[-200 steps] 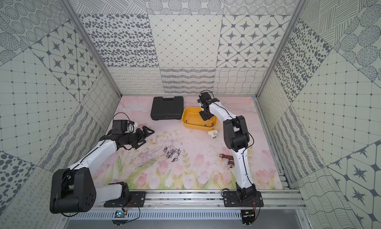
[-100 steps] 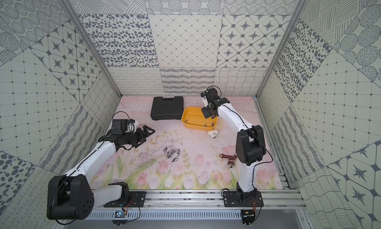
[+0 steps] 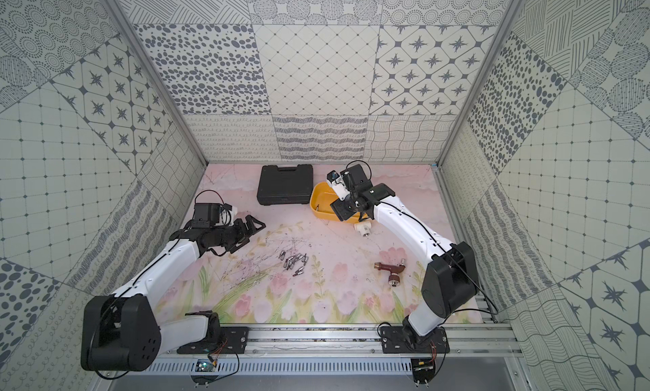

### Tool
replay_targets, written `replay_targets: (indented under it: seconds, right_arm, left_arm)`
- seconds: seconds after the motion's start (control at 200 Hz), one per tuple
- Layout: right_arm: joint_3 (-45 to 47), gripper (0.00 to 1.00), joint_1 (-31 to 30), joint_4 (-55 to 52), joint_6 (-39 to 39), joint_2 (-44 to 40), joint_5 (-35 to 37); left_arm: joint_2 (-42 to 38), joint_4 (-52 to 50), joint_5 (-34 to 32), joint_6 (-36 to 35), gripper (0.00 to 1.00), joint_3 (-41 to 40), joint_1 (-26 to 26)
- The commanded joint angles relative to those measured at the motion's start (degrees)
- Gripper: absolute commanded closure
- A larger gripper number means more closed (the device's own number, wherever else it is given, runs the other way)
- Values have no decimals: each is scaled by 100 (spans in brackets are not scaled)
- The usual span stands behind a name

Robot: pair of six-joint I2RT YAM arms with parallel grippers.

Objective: Put the bit on the desktop into the storage box
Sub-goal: Pick up the screwdriver bit from the center of the board.

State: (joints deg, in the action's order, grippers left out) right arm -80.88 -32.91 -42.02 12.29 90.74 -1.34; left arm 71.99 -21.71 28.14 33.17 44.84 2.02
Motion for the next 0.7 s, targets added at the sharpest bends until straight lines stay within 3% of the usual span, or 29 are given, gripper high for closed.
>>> replay_targets:
  seconds: [0.0,0.3,0.695]
  right_arm:
    - [227,31,-449,131,533,-242,-311]
    - [598,30,-1685,-45,1348,-130,-297]
    - [784,34,-2455,98,1835,482,-407]
  left_arm:
    - [17,-11,-62,-144,1,35,36]
    - [-46,24,-150,-76,1,-23,135]
    - [-86,60,-164,-42,1,-49,198]
